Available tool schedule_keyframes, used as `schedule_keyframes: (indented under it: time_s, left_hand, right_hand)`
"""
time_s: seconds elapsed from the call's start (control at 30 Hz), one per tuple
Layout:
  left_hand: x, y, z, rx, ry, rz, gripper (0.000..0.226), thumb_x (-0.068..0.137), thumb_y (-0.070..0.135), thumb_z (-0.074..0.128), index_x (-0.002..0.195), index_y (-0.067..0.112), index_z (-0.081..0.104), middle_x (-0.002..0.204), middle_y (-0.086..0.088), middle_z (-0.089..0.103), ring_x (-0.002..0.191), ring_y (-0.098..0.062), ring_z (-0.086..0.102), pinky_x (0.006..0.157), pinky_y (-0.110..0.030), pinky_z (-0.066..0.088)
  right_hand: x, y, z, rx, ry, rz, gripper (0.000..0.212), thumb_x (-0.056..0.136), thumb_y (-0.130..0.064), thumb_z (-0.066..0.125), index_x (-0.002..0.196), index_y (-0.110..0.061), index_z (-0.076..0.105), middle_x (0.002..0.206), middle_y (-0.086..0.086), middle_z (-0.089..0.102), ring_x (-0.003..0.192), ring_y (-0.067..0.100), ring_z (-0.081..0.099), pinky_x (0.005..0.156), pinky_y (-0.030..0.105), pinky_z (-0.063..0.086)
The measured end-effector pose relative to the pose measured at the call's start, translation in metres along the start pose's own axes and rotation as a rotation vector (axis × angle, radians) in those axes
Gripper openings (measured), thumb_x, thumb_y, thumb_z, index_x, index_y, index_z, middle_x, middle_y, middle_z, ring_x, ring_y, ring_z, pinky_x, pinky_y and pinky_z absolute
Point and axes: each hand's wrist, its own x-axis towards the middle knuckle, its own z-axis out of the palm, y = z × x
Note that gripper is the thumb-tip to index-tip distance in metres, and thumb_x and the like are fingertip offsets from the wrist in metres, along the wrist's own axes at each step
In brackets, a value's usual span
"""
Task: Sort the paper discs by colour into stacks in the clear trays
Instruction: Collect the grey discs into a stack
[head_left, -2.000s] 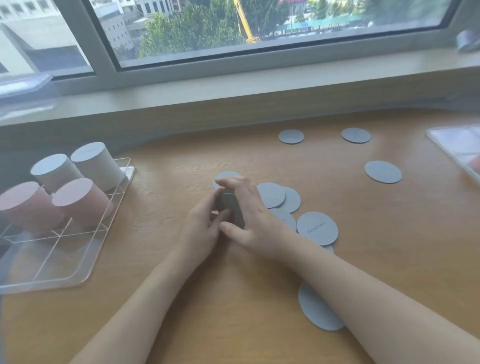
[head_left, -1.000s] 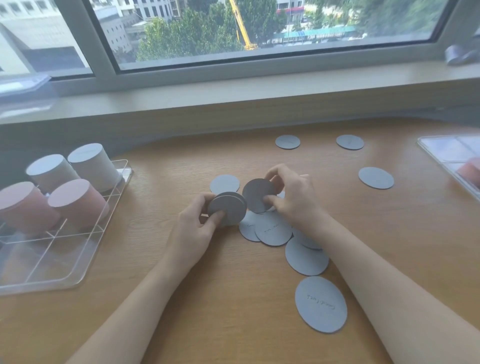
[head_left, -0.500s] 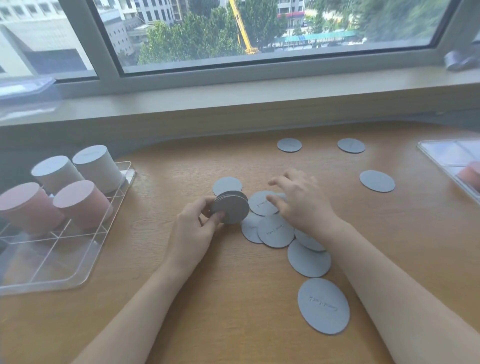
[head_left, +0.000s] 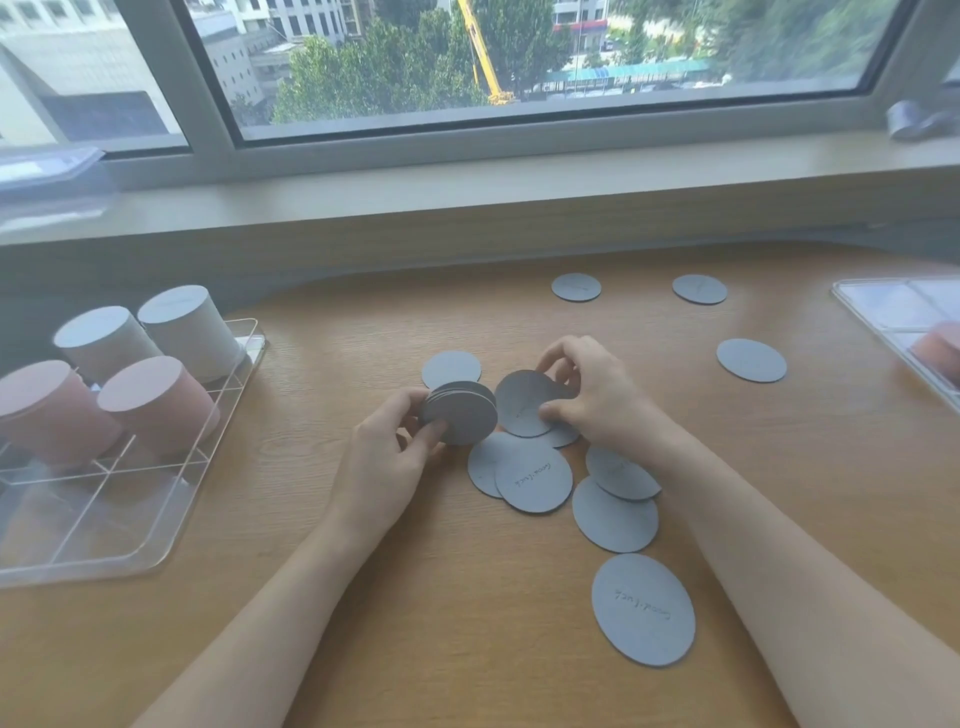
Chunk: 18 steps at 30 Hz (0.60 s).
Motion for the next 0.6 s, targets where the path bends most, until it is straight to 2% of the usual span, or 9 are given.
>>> schedule_keyframes:
  time_s: [0.17,0.27,0.37,0.47,0.53,0.6]
  left_hand:
    - [0.000,-0.001,0.000,0.008,0.007,-0.003,0.016,0.093,0.016,0.067,0.103,0.029,0.067,0.090,0.011,0.068,0.070,-0.026,0.060,0.070,-0.035,0.048]
    - [0.001,-0.002,0.000,0.004,0.008,-0.002,0.018,0.093,0.018,0.067,0.108,0.030,0.068,0.094,0.011,0.071,0.078,-0.022,0.065,0.074,-0.038,0.051]
    - [0.001,-0.002,0.000,-0.003,-0.002,0.007,0.026,0.093,0.018,0.067,0.116,0.030,0.070,0.103,0.015,0.073,0.088,-0.018,0.068,0.080,-0.042,0.053]
    - [0.000,0.001,-0.001,-0.002,0.002,-0.002,0.034,0.092,0.018,0.068,0.123,0.033,0.070,0.106,0.021,0.073,0.093,-0.011,0.068,0.081,-0.029,0.053]
    - [-0.001,0.002,-0.001,0.000,0.001,-0.011,0.035,0.092,0.018,0.069,0.123,0.033,0.070,0.104,0.023,0.073,0.091,-0.010,0.069,0.077,-0.022,0.052]
    - [0.000,0.002,-0.001,0.000,-0.003,-0.013,0.033,0.092,0.020,0.069,0.123,0.033,0.070,0.105,0.022,0.073,0.090,-0.013,0.070,0.080,-0.028,0.054]
  right_hand:
    - [0.001,-0.004,0.006,0.312,0.125,-0.090,0.039,0.075,0.006,0.068,0.094,-0.029,0.064,0.090,-0.001,0.062,0.086,0.018,0.060,0.076,0.036,0.055]
    - [-0.003,-0.013,0.008,0.476,0.146,-0.133,0.037,0.077,0.008,0.070,0.093,-0.025,0.067,0.092,0.003,0.065,0.087,0.019,0.062,0.080,0.041,0.057]
    - [-0.008,-0.019,0.016,0.591,0.086,-0.154,0.029,0.081,0.010,0.068,0.093,-0.017,0.067,0.097,0.008,0.068,0.090,0.025,0.063,0.084,0.045,0.056]
    - [-0.011,-0.022,0.025,0.617,0.010,-0.170,0.018,0.085,0.005,0.068,0.094,-0.012,0.067,0.099,0.008,0.070,0.096,0.032,0.064,0.089,0.045,0.054]
    - [-0.011,-0.022,0.031,0.554,0.004,-0.205,0.016,0.089,0.002,0.065,0.096,-0.012,0.068,0.098,0.005,0.071,0.095,0.027,0.065,0.088,0.040,0.055]
    - [-0.011,-0.021,0.036,0.388,0.024,-0.264,0.020,0.094,-0.003,0.060,0.107,-0.015,0.069,0.102,-0.004,0.071,0.096,0.015,0.065,0.088,0.033,0.053]
